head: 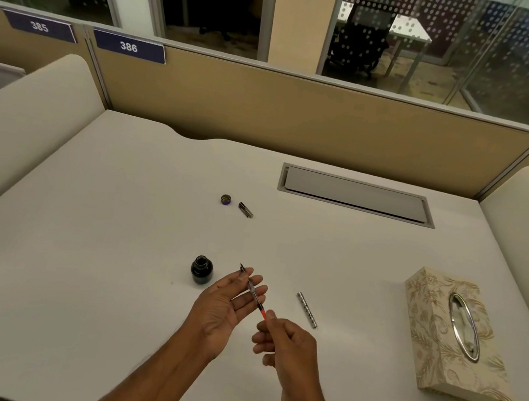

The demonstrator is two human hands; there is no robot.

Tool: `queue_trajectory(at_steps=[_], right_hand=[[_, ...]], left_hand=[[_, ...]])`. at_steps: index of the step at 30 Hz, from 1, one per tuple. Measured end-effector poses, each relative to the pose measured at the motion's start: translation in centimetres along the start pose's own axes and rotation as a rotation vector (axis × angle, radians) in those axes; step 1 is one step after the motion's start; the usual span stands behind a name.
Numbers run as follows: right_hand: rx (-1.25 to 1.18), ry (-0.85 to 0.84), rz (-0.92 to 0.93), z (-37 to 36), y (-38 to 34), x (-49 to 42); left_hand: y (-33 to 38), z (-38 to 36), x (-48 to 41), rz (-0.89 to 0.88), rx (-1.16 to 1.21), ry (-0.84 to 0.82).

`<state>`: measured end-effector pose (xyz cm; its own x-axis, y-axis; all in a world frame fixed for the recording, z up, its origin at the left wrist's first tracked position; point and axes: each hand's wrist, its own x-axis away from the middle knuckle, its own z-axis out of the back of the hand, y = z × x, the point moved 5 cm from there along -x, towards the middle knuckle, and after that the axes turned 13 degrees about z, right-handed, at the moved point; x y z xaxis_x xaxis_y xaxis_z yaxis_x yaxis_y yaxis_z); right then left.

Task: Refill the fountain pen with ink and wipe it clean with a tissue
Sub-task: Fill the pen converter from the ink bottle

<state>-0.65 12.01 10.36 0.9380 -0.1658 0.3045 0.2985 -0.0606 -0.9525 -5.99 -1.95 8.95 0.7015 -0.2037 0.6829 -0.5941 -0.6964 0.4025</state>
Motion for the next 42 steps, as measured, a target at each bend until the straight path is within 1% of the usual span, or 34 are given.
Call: queue_trajectory(at_steps=[4, 8, 17, 23, 28, 31, 36, 42], right_hand=[[0.016, -0.021, 0.000, -1.9, -0.7, 0.0], [0.126, -0.001, 0.058, -3.8, -1.2, -0.7], [0.609, 0.051, 0.374, -6.2, -2.2, -2.0], [0.843, -0.013, 0.563, -6.5, -2.4, -2.8], [0.852, -0.072, 0.672, -6.4, -2.8, -3.8], [0.837, -0.078, 0.718, -6.5, -2.8, -4.3], [0.828, -0.060, 0.757, -7.3, -2.9, -4.7], [0.806, -0.025, 0.762, -8.8, -3.1, -4.9]], left_hand=[[1.1, 1.2, 0.2, 0.009, 0.097, -0.031], [2.1, 2.5, -0.2, 0.037, 0.185, -0.043], [3.1, 4.8, -1.9, 0.123, 0.233, -0.045], [2.9, 4.9, -2.5, 0.105, 0.264, -0.021], [2.8, 4.5, -2.6, 0.066, 0.324, -0.013], [2.6, 4.5, -2.9, 0.064, 0.358, -0.014], [2.7, 4.7, -3.6, 0.098, 0.397, -0.040], [3.5, 5.3, -4.4, 0.153, 0.453, -0.085]])
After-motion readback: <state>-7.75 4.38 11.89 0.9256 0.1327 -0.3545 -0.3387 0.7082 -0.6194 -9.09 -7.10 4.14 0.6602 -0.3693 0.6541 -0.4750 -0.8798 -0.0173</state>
